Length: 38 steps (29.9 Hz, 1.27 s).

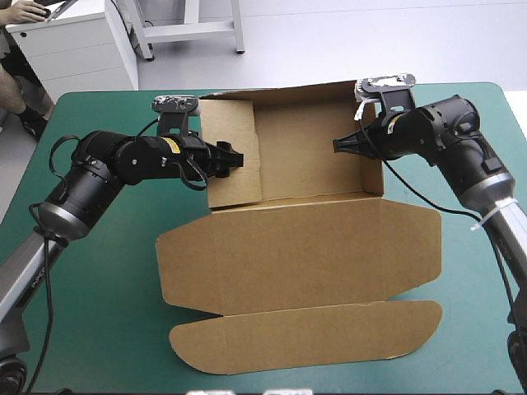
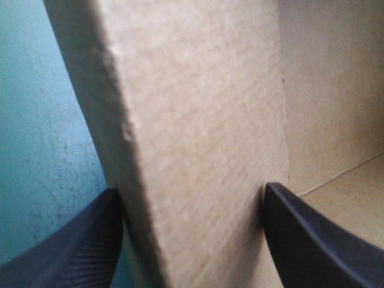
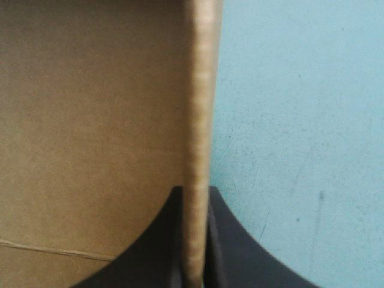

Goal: Fold the box

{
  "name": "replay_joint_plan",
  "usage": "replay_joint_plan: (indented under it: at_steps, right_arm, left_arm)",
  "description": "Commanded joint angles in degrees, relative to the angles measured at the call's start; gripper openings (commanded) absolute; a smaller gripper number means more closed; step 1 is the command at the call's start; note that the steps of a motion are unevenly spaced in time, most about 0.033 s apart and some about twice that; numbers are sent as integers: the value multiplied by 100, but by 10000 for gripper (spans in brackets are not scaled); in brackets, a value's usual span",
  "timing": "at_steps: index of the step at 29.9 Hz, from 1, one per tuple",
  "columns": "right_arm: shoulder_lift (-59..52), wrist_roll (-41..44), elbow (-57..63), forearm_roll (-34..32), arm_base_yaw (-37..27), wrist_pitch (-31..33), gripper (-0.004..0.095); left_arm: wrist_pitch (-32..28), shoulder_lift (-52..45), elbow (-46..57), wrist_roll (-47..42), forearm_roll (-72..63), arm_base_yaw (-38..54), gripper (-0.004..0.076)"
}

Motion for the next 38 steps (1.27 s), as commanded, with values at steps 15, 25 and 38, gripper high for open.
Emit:
replay_joint_plan:
  at_steps: [15, 25, 38]
  right_arm:
    - [-350, 367, -267, -295, 256, -470, -9]
    - [-208, 417, -267, -173, 256, -139, -9]
    - [1082, 409, -247, 399, 245, 1075, -19]
  left_arm:
    - [-630, 14, -189, -237, 98, -44, 1]
    - [18, 204, -438, -441, 1057, -44, -10]
    - [1342, 1736, -1322, -785, 1063, -44, -10]
